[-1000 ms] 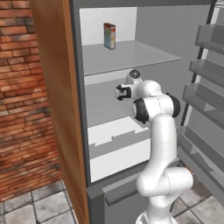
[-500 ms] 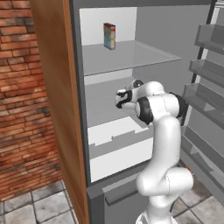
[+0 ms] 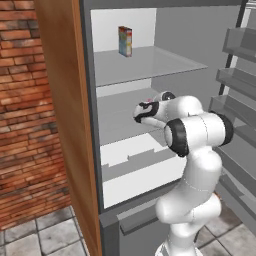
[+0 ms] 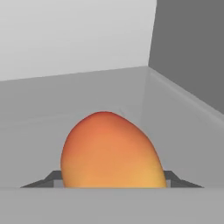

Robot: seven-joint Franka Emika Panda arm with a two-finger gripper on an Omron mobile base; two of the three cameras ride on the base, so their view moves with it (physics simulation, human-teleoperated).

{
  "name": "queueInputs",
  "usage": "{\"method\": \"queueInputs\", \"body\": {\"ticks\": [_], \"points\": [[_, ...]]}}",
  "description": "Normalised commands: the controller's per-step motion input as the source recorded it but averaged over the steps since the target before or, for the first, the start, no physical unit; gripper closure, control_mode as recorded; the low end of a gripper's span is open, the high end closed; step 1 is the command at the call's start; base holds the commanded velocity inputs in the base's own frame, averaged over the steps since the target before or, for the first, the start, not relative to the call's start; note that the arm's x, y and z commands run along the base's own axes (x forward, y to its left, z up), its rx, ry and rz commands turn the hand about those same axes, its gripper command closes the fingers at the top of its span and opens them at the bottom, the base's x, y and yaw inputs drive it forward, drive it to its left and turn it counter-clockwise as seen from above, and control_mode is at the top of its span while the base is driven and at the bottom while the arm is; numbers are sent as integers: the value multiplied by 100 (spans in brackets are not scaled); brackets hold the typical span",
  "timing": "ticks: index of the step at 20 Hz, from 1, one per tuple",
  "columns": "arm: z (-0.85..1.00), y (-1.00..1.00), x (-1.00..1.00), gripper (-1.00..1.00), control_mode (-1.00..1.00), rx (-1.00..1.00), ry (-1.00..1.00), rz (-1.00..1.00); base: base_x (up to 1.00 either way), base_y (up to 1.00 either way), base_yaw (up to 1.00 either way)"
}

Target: Pick the mango and banana from the fridge and place them on the plate next to the blender to make a fruit smoothie.

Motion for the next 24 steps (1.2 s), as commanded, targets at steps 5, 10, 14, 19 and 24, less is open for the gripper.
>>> {"method": "queueInputs", "body": {"ticks": [5, 10, 14, 19, 24], "points": [[19, -16, -99, 100, -100, 0, -1, 0, 0, 0, 0], [31, -25, -100, 100, -100, 1, -2, 0, 0, 0, 0], [62, -9, -100, 100, -100, 1, 2, 0, 0, 0, 0], [81, 1, -93, 100, -100, 0, 18, 0, 0, 0, 0], [91, 8, -75, 100, -100, -1, 31, 0, 0, 0, 0]]}}
